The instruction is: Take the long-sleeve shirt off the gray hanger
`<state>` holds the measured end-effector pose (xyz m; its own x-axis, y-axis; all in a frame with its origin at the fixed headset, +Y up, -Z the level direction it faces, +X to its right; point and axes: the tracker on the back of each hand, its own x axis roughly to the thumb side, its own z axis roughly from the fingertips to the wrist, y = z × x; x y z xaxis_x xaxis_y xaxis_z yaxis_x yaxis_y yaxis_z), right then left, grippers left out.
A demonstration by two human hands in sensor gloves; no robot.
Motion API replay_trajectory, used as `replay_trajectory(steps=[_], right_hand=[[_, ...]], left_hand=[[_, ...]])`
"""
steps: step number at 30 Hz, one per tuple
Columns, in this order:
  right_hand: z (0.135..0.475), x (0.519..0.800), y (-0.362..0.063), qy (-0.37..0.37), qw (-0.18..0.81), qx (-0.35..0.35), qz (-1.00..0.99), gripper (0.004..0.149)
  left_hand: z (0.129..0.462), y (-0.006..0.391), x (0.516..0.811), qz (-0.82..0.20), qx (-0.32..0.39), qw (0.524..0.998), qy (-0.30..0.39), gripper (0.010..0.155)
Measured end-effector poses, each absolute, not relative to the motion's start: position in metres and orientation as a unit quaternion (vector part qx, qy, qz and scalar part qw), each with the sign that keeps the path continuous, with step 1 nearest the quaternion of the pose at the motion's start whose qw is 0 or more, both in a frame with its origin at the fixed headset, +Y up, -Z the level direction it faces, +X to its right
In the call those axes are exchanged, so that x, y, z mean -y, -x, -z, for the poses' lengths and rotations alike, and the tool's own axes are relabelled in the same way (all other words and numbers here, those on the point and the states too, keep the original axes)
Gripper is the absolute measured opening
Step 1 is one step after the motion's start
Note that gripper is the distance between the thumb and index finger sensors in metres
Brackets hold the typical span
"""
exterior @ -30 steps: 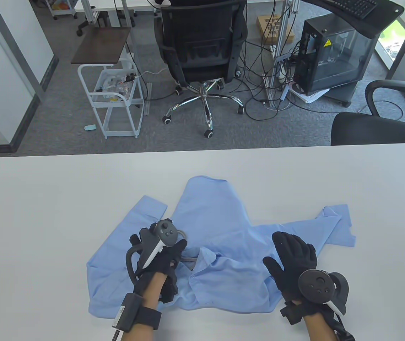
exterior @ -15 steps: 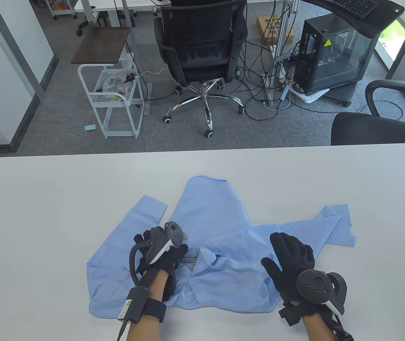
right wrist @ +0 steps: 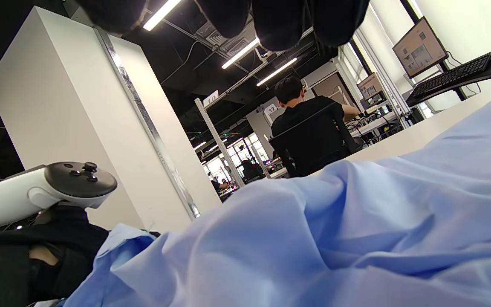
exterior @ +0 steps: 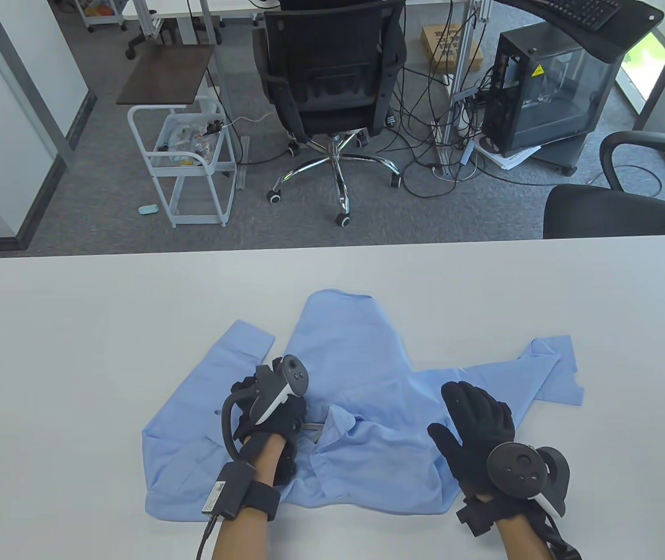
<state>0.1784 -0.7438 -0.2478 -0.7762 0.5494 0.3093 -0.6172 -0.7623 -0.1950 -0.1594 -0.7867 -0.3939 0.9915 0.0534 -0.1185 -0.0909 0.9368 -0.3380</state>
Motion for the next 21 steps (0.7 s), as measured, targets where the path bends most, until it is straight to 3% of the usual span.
replay_trajectory(steps=[6, 9, 15, 21], right_hand=[[0.248, 0.744, -0.178, -0.118, 0.313, 0.143, -0.931, 0.073], [0.247, 0.744, -0.178, -0.119, 0.314, 0.145, -0.931, 0.073], [0.248, 0.744, -0.178, -0.12, 0.314, 0.143, -0.931, 0.073], [0.247, 0.744, -0.177, -0.121, 0.317, 0.142, -0.93, 0.072]], left_hand=[[0.383, 0.176, 0.749, -0.136, -0.051, 0.985, 0.092, 0.069], [0.378, 0.193, 0.731, -0.215, -0.05, 0.972, 0.074, 0.054], [0.363, 0.215, 0.703, -0.266, 0.008, 0.946, 0.185, 0.047], [0.346, 0.219, 0.682, -0.276, 0.07, 0.925, 0.253, 0.056]])
